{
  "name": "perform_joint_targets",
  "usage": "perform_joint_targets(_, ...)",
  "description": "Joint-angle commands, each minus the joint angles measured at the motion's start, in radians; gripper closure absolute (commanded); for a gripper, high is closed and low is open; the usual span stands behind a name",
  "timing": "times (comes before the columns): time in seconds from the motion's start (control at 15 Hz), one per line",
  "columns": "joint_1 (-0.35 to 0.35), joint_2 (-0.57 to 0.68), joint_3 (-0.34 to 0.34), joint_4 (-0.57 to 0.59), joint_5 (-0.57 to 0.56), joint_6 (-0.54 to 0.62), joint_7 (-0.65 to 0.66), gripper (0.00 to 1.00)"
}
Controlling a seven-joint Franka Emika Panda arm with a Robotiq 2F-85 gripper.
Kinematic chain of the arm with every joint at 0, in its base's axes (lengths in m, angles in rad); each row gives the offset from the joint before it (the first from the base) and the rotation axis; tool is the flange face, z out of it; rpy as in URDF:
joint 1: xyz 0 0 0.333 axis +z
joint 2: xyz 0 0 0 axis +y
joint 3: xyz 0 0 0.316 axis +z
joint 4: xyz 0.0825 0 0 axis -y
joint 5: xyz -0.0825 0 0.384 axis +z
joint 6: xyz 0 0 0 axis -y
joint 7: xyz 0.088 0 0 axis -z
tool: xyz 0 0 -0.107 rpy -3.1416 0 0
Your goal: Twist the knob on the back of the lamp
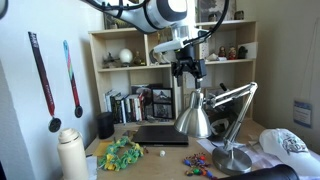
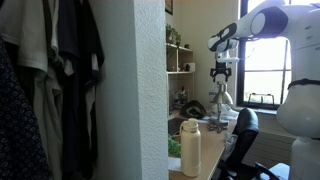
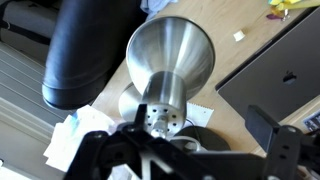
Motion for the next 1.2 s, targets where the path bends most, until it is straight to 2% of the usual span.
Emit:
perform_joint_targets(0.0, -0.031, 0.084, 0.008, 0.137, 0.022, -0.058, -0.002, 0.0)
perform_joint_targets(0.27, -0.051, 0.121, 0.009, 0.188, 0.024, -0.098, 0.002, 0.0)
perform_joint_targets(0.67, -0.067, 0.134, 0.011, 0.203, 0.026, -0.145, 0.007, 0.0)
perform_joint_targets(0.73, -0.068, 0.134, 0.011, 0.203, 0.026, -0.148, 0.007, 0.08)
perform_joint_targets(0.8, -0.069, 0.134, 0.012, 0.202, 0.028, -0.148, 0.007, 0.26)
perform_joint_targets(1.13, -0.068, 0.135, 0.014, 0.203, 0.03, -0.14, 0.012, 0.65)
